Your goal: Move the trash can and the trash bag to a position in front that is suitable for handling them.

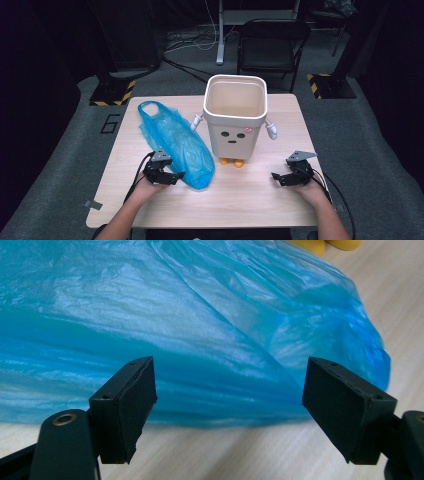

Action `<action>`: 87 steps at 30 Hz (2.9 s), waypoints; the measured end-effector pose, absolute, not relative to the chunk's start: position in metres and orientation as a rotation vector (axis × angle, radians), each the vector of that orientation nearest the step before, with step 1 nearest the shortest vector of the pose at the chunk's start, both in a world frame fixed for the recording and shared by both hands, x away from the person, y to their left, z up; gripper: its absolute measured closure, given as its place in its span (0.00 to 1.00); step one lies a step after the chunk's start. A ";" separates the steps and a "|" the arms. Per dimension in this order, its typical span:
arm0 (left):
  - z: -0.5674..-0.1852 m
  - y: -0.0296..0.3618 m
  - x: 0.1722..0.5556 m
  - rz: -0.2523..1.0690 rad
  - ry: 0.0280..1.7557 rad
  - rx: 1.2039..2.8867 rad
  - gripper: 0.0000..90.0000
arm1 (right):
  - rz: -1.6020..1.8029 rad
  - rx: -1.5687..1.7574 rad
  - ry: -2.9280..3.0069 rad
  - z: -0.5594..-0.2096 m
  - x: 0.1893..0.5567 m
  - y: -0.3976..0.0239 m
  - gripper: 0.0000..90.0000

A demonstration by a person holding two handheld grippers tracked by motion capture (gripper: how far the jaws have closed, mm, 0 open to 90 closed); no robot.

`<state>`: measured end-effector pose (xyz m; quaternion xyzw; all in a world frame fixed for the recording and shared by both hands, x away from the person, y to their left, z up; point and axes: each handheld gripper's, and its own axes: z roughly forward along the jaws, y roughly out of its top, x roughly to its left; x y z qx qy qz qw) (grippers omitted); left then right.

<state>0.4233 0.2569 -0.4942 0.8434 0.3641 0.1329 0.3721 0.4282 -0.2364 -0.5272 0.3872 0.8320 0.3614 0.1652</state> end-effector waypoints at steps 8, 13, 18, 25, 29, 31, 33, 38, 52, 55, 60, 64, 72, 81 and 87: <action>-0.506 0.252 0.429 0.381 0.981 2.216 0.22 | 1.031 1.100 2.373 -0.527 0.428 -0.236 0.12; -0.512 0.258 0.432 0.370 0.994 2.234 0.22 | 1.032 1.102 2.376 -0.527 0.428 -0.236 0.12; -0.513 0.272 0.431 0.366 0.979 2.287 0.22 | 1.033 1.096 2.378 -0.527 0.427 -0.236 0.12; -0.514 0.301 0.427 0.340 0.995 2.294 0.22 | 1.037 1.097 2.377 -0.527 0.427 -0.236 0.12; -0.514 0.317 0.424 0.343 1.009 2.305 0.21 | 1.037 1.096 2.376 -0.527 0.426 -0.235 0.12; -0.513 0.327 0.422 0.351 1.032 2.304 0.21 | 1.037 1.098 2.376 -0.527 0.426 -0.235 0.12; -0.514 0.341 0.420 0.362 1.067 2.282 0.21 | 1.037 1.096 2.376 -0.527 0.426 -0.235 0.12; -0.515 0.372 0.416 0.387 1.132 2.242 0.21 | 1.037 1.097 2.376 -0.527 0.425 -0.235 0.12; -0.521 0.425 0.390 0.434 1.186 2.146 0.21 | 1.039 1.086 2.384 -0.527 0.424 -0.235 0.12; -0.519 0.429 0.389 0.411 1.207 2.122 0.23 | 1.040 1.081 2.386 -0.527 0.424 -0.235 0.12; -0.514 0.432 0.387 0.408 1.216 2.106 0.26 | 1.041 1.081 2.387 -0.527 0.424 -0.235 0.12; -0.504 0.431 0.384 0.436 1.189 2.082 0.30 | 1.042 1.079 2.389 -0.527 0.424 -0.235 0.12; -0.489 0.429 0.380 0.397 1.170 2.044 0.38 | 1.031 1.073 2.407 -0.528 0.421 -0.234 0.05; -0.473 0.416 0.375 0.402 1.112 2.002 0.41 | 1.024 1.060 2.423 -0.528 0.421 -0.233 0.03; -0.465 0.402 0.373 0.384 1.048 2.027 0.43 | 1.023 1.066 2.420 -0.528 0.421 -0.233 0.03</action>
